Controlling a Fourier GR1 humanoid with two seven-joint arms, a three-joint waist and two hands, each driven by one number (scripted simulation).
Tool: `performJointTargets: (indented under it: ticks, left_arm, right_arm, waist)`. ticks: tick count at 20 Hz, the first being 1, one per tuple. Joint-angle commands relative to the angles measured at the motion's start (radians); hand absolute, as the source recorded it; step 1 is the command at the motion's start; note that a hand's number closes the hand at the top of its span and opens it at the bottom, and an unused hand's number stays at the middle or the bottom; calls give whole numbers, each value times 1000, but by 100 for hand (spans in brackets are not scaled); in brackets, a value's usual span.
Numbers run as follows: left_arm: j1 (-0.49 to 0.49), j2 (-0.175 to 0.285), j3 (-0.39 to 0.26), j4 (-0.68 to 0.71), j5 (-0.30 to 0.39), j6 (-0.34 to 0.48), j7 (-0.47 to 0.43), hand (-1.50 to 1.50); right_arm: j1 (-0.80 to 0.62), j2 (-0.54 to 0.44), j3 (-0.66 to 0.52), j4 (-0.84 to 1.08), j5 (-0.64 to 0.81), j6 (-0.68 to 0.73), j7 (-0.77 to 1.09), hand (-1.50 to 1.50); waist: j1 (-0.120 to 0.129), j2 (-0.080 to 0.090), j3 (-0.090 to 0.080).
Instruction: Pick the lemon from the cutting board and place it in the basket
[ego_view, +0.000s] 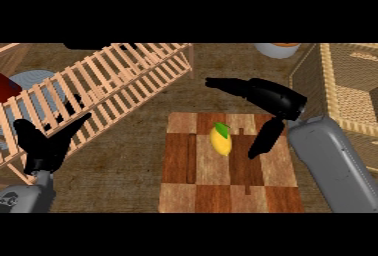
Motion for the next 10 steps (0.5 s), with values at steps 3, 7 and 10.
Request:
performJointTargets:
  ticks: [3,7,10]
  left_arm:
    - [-74,-16,3,0,-37,11,59,0]
    - [-101,43,74,56,-3,-48,52,0]
    - [-19,35,89,48,2,-82,-17,0]
  right_arm:
    - [-36,81,48,177,138,-98,-57,-150]
    - [-14,119,108,217,209,-125,-59,-150]
    - [-31,115,101,249,246,-116,-61,-150]
  waist:
    - [-3,1,3]
    - [-5,2,3]
    - [-5,0,3]
